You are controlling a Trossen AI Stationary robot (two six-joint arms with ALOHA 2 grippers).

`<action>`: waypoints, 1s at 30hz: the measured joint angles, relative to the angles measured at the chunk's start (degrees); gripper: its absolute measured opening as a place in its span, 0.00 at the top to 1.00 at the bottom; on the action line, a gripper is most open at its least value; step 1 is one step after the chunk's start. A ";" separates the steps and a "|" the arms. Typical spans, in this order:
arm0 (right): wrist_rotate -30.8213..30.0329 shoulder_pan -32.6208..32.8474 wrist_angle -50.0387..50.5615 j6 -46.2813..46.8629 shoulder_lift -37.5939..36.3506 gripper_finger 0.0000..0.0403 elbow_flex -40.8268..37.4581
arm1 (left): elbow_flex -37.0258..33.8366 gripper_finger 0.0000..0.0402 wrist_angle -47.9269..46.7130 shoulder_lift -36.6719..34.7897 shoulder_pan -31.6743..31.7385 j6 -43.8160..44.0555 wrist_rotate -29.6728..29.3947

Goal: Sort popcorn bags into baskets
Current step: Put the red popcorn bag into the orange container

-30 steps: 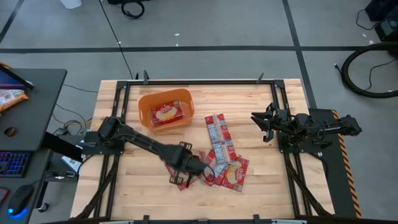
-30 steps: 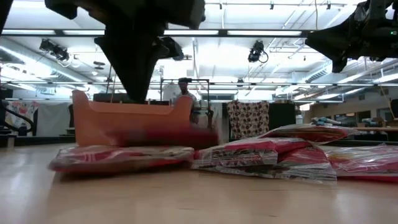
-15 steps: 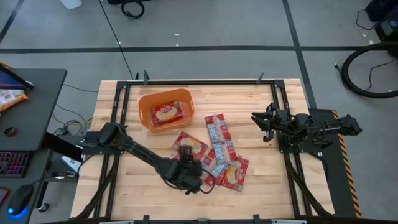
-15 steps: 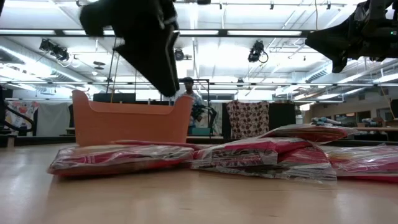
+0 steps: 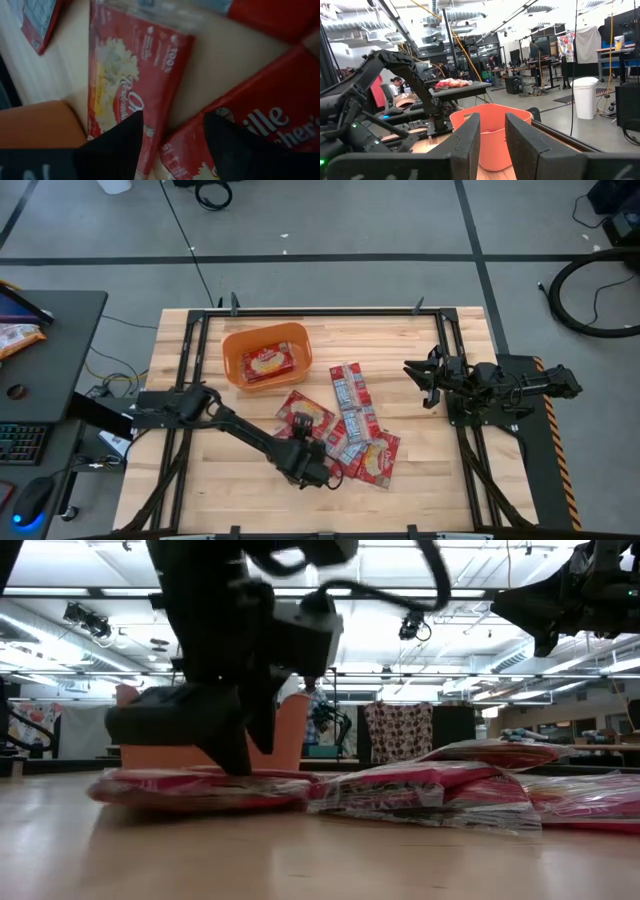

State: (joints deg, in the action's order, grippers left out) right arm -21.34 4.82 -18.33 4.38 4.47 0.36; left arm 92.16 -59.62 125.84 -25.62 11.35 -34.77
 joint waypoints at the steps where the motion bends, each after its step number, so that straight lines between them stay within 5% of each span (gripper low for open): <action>1: 0.00 -0.02 0.00 -0.01 0.00 0.76 0.00 | 0.00 0.48 -0.32 0.14 0.34 0.00 -0.23; 30: 0.00 0.00 -0.02 0.00 0.00 0.76 0.00 | -2.60 0.48 -1.38 -4.52 3.79 -7.62 -0.37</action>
State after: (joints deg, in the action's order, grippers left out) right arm -21.34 4.82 -18.35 4.38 4.47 0.36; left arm 89.56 -61.01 121.32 -21.83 3.73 -35.13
